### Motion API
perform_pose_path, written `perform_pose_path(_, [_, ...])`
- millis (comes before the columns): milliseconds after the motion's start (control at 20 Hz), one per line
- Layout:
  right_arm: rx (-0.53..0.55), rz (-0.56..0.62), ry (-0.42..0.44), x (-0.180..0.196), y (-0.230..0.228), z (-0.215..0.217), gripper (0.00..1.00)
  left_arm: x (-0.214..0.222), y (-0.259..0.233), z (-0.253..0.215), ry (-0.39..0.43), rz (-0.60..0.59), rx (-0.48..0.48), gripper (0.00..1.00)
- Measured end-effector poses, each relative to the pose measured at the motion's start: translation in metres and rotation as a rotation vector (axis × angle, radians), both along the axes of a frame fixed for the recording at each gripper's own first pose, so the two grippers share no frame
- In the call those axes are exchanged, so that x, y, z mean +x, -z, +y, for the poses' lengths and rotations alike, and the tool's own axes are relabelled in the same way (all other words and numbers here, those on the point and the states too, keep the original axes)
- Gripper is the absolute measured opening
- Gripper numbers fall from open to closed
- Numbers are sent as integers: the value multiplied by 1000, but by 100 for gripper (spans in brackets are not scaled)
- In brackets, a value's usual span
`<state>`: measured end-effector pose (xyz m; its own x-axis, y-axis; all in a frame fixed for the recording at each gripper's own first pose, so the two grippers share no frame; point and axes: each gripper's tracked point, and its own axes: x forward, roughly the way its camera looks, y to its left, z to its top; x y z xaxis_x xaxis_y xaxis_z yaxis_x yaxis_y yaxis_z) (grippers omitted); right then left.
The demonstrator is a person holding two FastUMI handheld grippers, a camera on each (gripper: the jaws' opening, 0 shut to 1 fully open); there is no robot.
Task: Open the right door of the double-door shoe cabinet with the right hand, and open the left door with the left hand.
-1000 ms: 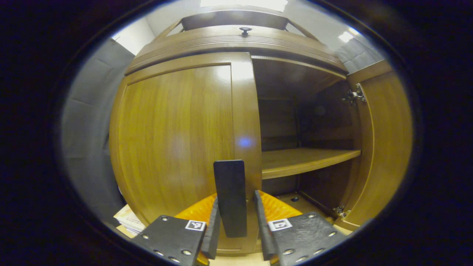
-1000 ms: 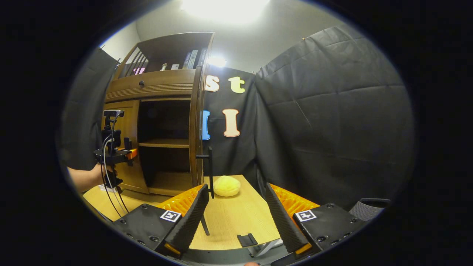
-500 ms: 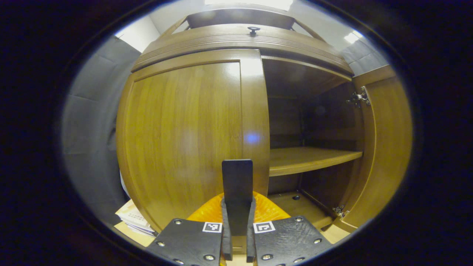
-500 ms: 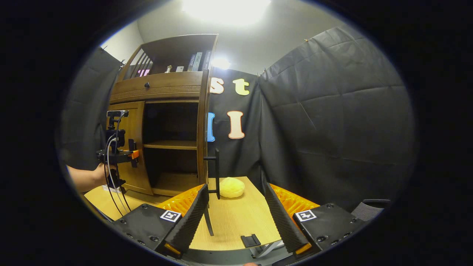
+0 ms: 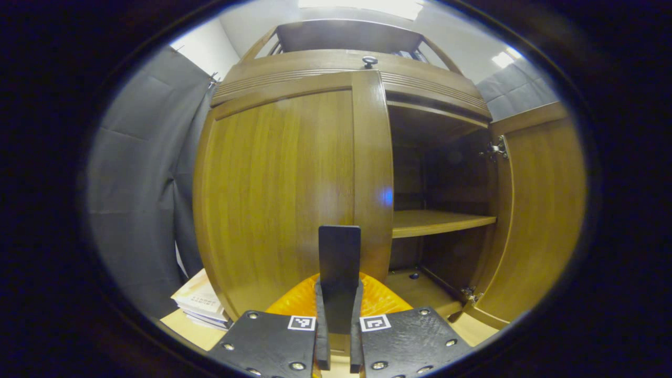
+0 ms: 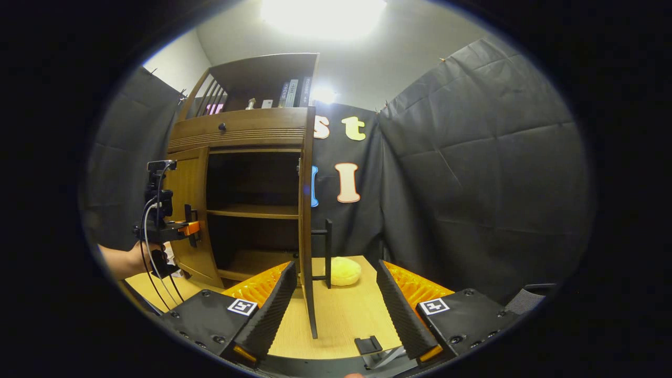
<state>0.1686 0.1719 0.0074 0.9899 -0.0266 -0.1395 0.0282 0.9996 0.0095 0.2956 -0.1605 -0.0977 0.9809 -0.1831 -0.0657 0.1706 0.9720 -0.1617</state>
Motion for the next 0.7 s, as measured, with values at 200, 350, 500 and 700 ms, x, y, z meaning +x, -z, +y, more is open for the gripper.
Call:
perform_pose_path(200, [5,-6,-25,-1,-1,10,93,-22,-1,14,-5,-1,-4,13])
perform_pose_path(350, [13,-10,-43,1,-1,18,93,-38,-1,26,-10,0,-8,13])
perform_pose_path(500, [17,-14,-64,6,-4,29,96,-50,-2,37,-15,4,-10,13])
perform_pose_path(700, [24,-20,-97,10,-5,45,96,-70,0,56,-35,7,-15,13])
